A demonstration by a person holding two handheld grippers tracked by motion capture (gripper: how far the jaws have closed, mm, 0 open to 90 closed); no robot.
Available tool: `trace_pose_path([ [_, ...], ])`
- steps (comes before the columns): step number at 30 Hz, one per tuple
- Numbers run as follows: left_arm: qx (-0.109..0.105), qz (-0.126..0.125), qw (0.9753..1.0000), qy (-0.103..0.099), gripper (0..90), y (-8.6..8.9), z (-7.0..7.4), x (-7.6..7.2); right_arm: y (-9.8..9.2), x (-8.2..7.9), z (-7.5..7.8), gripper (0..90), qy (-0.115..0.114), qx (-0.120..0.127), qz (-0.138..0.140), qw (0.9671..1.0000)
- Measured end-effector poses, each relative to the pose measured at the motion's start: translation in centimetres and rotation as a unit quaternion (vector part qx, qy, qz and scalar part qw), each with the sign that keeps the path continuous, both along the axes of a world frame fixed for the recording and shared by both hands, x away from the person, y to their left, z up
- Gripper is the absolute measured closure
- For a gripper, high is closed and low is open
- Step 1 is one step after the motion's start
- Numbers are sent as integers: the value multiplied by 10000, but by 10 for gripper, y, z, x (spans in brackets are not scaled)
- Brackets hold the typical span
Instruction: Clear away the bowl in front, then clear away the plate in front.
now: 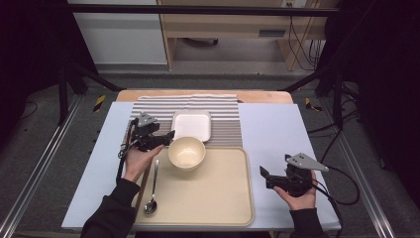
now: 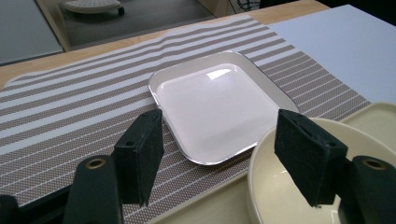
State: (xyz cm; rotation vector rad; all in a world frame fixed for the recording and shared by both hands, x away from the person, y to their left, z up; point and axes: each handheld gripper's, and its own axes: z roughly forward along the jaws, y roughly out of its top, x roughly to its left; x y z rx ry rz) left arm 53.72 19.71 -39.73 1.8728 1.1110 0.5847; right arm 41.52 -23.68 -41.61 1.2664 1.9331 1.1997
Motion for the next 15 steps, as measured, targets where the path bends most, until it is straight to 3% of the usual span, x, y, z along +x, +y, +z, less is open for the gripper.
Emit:
trace_pose_path([
  [10, 110, 42, 9999, -102, 313, -3, 13, 22, -1, 0, 1, 37, -34, 20, -1, 10000],
  [15, 232, 50, 9996, -143, 313, -9, 13, 35, -1, -1, 1, 36, -22, 5, 11, 10000],
])
